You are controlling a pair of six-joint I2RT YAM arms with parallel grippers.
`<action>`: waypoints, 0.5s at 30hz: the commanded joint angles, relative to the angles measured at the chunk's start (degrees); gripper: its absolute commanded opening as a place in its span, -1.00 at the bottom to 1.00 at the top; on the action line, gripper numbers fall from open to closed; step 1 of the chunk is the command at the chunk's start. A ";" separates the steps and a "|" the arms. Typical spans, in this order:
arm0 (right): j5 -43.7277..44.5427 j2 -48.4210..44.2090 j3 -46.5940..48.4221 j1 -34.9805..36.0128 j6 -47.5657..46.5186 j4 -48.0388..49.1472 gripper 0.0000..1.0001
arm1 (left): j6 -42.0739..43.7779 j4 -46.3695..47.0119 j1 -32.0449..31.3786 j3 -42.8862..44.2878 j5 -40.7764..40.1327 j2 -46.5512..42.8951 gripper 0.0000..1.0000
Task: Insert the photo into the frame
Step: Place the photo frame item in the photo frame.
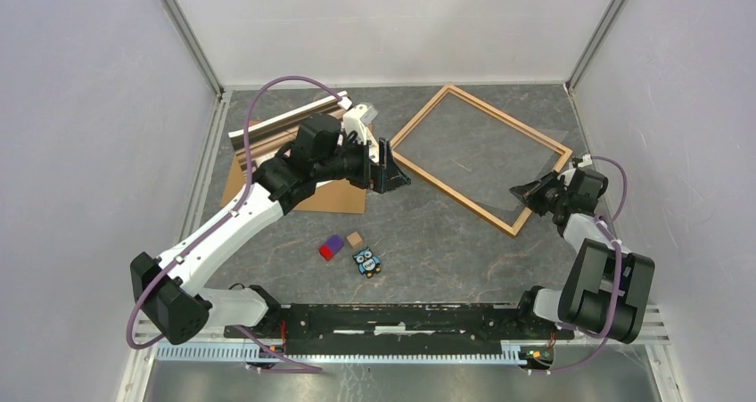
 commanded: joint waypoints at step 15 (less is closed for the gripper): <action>-0.27 -0.03 3.96 -0.01 -3.38 -1.65 -1.00 | 1.19 2.79 -0.19 0.12 1.21 0.26 1.00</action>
